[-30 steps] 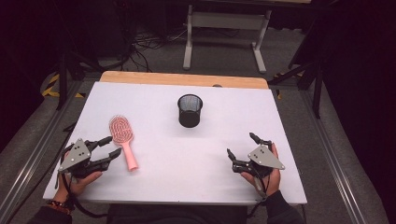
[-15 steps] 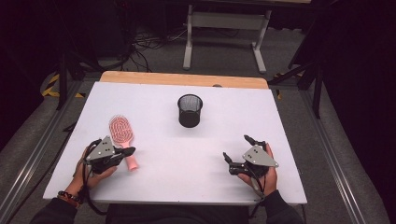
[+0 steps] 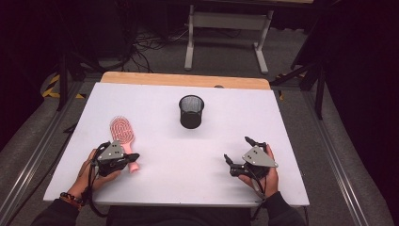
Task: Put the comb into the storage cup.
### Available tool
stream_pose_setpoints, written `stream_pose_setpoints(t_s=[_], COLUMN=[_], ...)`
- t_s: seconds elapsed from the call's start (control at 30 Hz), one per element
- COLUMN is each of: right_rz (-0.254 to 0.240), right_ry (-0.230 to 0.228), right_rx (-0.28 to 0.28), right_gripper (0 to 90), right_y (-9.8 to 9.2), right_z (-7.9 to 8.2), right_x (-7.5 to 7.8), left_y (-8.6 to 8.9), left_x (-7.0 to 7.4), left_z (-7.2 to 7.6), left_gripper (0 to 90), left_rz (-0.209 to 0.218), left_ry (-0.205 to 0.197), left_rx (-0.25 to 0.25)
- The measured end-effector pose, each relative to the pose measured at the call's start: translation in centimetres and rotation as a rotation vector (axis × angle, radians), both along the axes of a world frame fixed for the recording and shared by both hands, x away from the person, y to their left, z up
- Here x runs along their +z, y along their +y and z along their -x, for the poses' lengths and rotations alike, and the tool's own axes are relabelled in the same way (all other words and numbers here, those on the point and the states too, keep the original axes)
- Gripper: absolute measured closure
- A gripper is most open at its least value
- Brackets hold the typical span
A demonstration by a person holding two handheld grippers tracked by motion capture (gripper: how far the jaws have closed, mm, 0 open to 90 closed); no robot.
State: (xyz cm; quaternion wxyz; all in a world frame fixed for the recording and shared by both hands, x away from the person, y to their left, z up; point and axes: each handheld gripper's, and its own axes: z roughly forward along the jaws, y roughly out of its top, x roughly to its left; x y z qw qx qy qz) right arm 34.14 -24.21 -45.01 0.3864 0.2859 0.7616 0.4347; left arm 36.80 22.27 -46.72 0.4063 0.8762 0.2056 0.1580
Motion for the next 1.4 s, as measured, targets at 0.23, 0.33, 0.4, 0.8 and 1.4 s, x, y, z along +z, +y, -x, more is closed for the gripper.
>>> stream_pose_setpoints(t_s=[0.23, 0.33, 0.4, 0.8, 1.4], right_rz=[0.027, 0.036, 0.034, 0.067, 0.077], right_ry=[0.010, 0.010, 0.016, 0.033, 0.048], right_rx=[0.002, 0.003, 0.001, 0.005, 0.003], right_gripper=[8.2, 8.2, 8.3, 8.5, 8.6], right_y=[0.4, 0.4, 0.4, 0.5, 0.5], right_z=[-0.1, -0.1, -0.1, -0.2, -0.3], right_x=[-0.2, -0.3, -0.3, -0.5, -0.7], left_y=[-0.4, -0.4, -0.3, 0.1, 3.9], left_x=[-0.2, -0.1, 0.0, 0.8, 0.6], left_z=[-0.7, -0.7, -0.6, -0.4, 0.1], left_gripper=[89.9, 89.9, 89.9, 89.9, 89.9], left_rz=[-0.009, -0.011, -0.019, -0.094, -0.228], left_ry=[0.034, 0.044, 0.052, 0.118, 0.180], left_rx=[-0.016, -0.021, -0.027, -0.034, 0.066])
